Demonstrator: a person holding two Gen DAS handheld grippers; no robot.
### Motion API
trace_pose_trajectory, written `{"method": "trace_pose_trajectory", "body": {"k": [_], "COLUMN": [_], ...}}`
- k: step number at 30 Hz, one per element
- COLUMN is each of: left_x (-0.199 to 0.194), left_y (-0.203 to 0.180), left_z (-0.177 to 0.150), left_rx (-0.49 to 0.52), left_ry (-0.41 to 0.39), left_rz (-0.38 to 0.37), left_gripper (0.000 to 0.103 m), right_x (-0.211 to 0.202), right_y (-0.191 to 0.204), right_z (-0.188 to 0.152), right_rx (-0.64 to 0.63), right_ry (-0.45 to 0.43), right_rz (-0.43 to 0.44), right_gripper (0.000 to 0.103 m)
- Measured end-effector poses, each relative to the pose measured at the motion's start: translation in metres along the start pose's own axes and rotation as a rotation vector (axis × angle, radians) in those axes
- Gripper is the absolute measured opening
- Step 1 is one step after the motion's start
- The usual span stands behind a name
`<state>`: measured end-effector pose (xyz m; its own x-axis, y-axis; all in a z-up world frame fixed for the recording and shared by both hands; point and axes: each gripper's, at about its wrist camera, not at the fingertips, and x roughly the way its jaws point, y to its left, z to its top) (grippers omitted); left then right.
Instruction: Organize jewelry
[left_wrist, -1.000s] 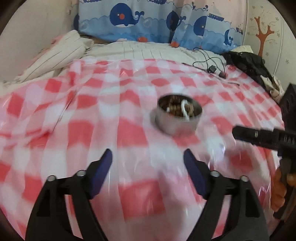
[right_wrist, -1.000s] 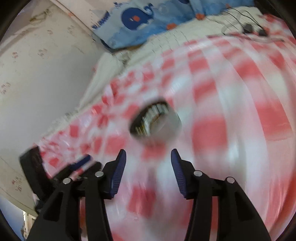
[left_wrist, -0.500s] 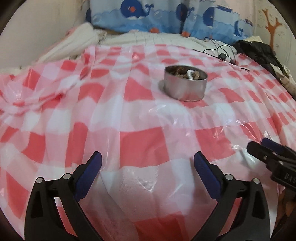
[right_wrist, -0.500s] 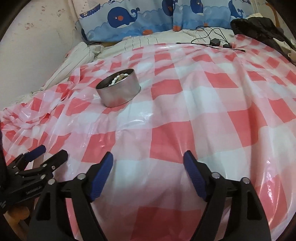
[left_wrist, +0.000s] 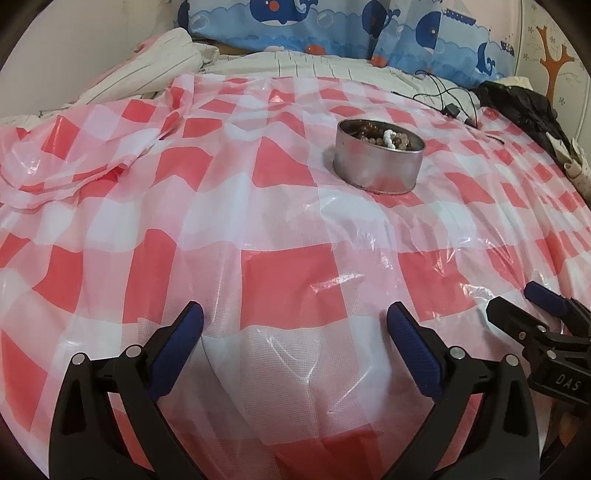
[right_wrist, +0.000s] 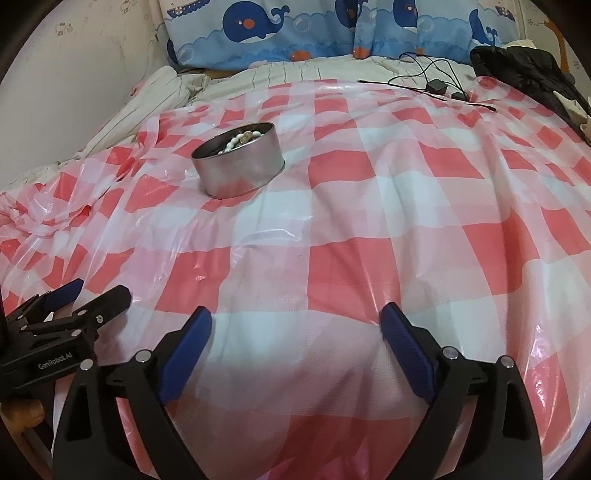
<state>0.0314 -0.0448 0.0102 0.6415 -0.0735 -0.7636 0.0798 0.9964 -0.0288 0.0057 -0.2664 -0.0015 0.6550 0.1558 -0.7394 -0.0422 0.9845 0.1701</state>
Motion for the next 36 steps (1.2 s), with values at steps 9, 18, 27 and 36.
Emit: {"method": "trace_pose_trajectory", "body": {"k": [9,18,27,36], "left_x": [0.0028,0.0033,0.0037,0.0050], "left_y": [-0.0043,-0.0044,-0.0048,-0.0058], "left_z": [0.0001,0.0007,0.0005,0.0006], "left_rx": [0.016,0.017,0.019,0.022], "left_ry": [0.014,0.015,0.017,0.021], "left_rz": [0.021,0.022,0.027,0.032], "left_gripper": [0.095,0.095,0.096,0.096], "right_x": [0.0006,0.0002,0.0004,0.0004], "right_y": [-0.0014,-0.0011,-0.0017,-0.0015], "right_z": [0.0011,0.0009,0.0009,0.0009], "right_rx": [0.005,0.006,0.005,0.005], "right_ry": [-0.002,-0.004,-0.003,-0.003], "right_rz": [0.013,0.013,0.014,0.014], "right_gripper": [0.091,0.093,0.093,0.093]}}
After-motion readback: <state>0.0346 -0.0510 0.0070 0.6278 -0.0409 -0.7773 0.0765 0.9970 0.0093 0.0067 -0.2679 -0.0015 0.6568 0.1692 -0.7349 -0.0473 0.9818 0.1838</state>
